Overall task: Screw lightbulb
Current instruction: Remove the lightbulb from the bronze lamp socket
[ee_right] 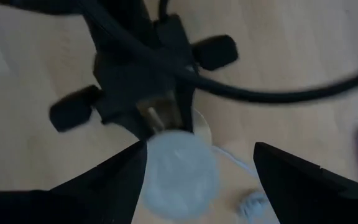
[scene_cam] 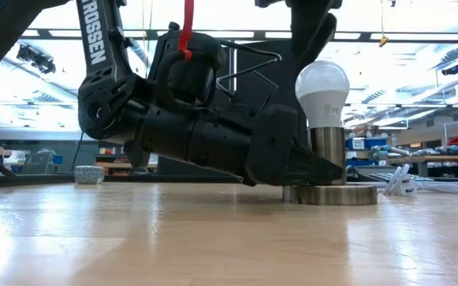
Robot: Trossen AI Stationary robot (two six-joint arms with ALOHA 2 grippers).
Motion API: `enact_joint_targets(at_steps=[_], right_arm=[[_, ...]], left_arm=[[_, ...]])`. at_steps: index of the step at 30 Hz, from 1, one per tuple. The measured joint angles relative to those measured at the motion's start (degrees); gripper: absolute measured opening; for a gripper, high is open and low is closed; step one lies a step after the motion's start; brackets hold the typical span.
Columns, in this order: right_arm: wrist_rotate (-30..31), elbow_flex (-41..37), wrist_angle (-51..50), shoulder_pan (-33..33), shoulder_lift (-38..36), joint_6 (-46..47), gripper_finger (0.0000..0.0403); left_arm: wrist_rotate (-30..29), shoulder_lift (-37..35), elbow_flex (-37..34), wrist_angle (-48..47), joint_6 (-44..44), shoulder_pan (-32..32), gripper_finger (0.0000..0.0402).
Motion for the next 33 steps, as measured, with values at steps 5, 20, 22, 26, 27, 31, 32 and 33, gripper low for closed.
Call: enact_joint_targets(at_steps=[5,20,22,26,27,31,32,33], right_arm=[[4.7,0.6,-7.0,5.4,-0.5,2.3,0.0305],[18.2,-25.8,11.6,19.8,-14.1,19.6,0.0304],[18.1,-32.9,20.6,19.9,-16.6,18.2,0.0304],[20.1,-45.3,35.8,19.7,-20.4,15.7,0.0304],[21.2,-47.8,39.0,19.7,-21.0,16.0,0.0304],[25.1,-55.4,53.1,19.1,-21.6,15.3,0.0304],[26.0,-56.7,56.7,19.0,-21.6,13.9,0.0304],[26.6,-57.9,60.4,18.7,-21.6,12.1,0.0304]], left_arm=[[0.0,0.0,0.0,-0.2,0.0,0.0,0.0193],[0.1,0.0,0.0,-0.2,-1.0,0.0,0.0193],[0.1,0.0,0.0,-0.2,-1.0,0.0,0.0193],[-0.2,0.0,0.0,-0.2,-1.1,0.0,0.0193],[-0.5,0.0,0.0,-0.2,-1.3,0.0,0.0193],[-0.9,0.0,0.0,-0.2,-1.5,-0.1,0.0193],[-0.9,0.0,0.0,-0.2,-1.5,-0.1,0.0193],[-0.9,0.0,0.0,-0.2,-1.5,-0.1,0.0193]])
